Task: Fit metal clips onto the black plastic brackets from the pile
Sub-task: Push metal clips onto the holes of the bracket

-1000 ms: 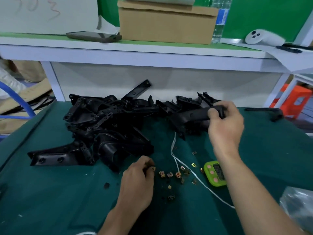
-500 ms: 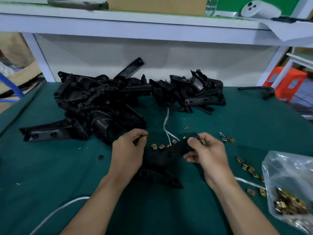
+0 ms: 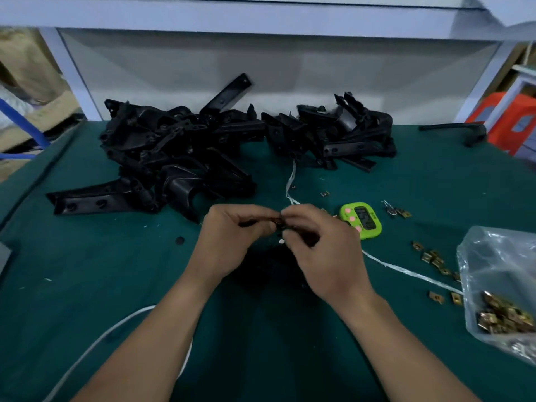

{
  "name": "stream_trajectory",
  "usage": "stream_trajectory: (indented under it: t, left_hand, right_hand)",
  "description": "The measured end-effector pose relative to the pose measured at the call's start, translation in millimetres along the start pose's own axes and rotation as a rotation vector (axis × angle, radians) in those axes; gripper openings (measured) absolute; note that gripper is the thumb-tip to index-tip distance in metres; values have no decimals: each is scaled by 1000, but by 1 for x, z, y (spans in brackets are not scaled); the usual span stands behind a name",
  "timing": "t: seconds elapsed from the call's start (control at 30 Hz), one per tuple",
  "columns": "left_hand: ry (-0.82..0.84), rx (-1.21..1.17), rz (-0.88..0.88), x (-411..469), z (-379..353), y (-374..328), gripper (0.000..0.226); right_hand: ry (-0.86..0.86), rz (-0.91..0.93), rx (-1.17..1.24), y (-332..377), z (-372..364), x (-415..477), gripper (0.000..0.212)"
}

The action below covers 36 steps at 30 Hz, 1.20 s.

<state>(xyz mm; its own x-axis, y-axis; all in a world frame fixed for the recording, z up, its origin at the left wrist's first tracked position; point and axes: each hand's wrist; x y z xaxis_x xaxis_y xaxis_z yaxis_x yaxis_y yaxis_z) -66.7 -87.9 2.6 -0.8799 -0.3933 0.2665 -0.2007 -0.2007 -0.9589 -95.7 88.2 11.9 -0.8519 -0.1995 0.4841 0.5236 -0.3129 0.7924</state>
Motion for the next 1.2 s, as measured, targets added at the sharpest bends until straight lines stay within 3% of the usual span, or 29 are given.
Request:
stream_trajectory:
  t: [0.13, 0.33, 0.63, 0.87, 1.03, 1.2]
  left_hand:
    - [75, -61, 17, -1, 3, 0, 23]
    - [30, -26, 77, -1, 2, 1, 14]
    - [104, -122, 158, 4, 9, -2, 15]
    - [207, -235, 236, 6, 14, 1, 25]
    - [254, -241, 247, 5, 12, -2, 29]
    - [188, -216, 197, 1, 5, -2, 19]
  right_hand:
    - [-5, 5, 88, -5, -5, 2, 29]
    - [9, -2, 136, -9, -5, 6, 28]
    - [225, -291, 368, -17, -5, 14, 13]
    - [281, -436, 588, -11, -2, 14, 9]
    - [341, -470, 587, -9, 4, 14, 5]
    - [188, -529, 572, -11, -2, 12, 13]
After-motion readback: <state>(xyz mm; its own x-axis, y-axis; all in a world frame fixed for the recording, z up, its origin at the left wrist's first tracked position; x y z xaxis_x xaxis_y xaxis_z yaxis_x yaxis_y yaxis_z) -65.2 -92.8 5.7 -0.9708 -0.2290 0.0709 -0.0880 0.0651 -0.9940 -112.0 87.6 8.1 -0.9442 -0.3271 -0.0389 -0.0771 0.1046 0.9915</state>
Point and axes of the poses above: each hand's wrist, its own x-axis towards the middle knuckle, its own z-axis out of the back of the hand, y = z × x, and after that the axes turned 10 degrees about -y, right-handed
